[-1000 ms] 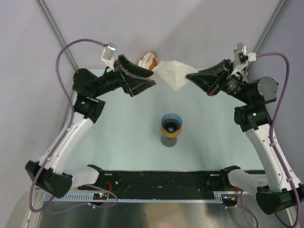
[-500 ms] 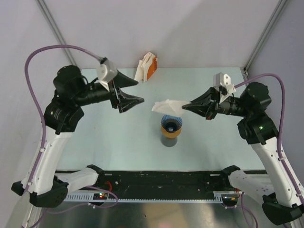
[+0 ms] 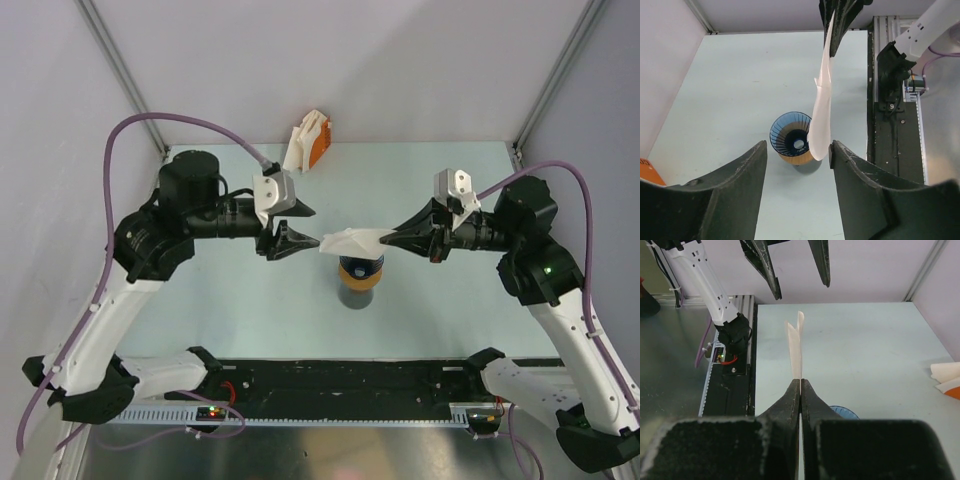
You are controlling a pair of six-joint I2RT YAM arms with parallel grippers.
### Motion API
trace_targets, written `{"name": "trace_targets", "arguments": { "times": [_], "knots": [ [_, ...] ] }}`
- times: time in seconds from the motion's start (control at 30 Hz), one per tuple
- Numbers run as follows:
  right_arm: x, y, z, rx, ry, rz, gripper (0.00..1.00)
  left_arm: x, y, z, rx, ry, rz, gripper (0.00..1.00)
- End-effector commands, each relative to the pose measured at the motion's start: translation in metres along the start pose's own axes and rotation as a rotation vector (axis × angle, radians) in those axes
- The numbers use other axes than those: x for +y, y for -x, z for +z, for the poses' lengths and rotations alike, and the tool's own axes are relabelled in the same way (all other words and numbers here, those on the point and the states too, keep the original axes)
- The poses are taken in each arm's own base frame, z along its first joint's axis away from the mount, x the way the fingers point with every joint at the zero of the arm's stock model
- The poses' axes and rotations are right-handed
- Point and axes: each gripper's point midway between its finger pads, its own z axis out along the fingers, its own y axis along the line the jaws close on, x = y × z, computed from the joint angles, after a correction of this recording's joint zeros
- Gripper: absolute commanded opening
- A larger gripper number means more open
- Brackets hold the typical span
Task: Place the coffee filter in the dripper
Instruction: Adjust the coffee filter.
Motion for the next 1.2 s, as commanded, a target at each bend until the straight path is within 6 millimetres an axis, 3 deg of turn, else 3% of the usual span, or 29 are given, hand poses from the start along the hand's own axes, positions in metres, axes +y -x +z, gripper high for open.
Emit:
{"name": "trace_targets", "arguments": {
  "times": [0.0, 0.43, 0.57, 0.8, 0.97, 1.03, 1.1, 1.17],
  "knots": [
    [0.007, 0.016, -0.001, -0.026, 0.014, -0.061, 0.0, -0.002, 0.001, 0.004, 0.008, -0.008, 0.069, 0.58],
    [0.015, 0.019, 0.005, -0.034, 0.048, -0.064, 0.0, -0.011, -0.005, 0.022, 0.038, -0.054, 0.086, 0.43],
    [0.014, 0.016, 0.009, -0.027, 0.059, -0.053, 0.0, -0.019, -0.006, 0.026, 0.035, -0.094, 0.096, 0.38],
    [0.012, 0.018, 0.016, -0.025, 0.087, -0.032, 0.0, -0.037, -0.013, 0.036, 0.04, -0.177, 0.092, 0.38],
    [0.014, 0.018, 0.021, -0.023, 0.107, -0.031, 0.0, -0.043, -0.018, 0.043, 0.054, -0.21, 0.062, 0.28],
    [0.013, 0.018, 0.021, -0.019, 0.096, -0.024, 0.06, -0.042, -0.019, 0.045, 0.062, -0.206, 0.029, 0.13],
    [0.007, 0.018, 0.018, -0.002, 0.053, -0.015, 0.22, -0.037, -0.017, 0.045, 0.06, -0.187, -0.023, 0.04],
    [-0.003, 0.016, 0.011, 0.022, -0.016, 0.006, 0.41, -0.028, -0.009, 0.044, 0.035, -0.16, -0.102, 0.01]
  ]
}}
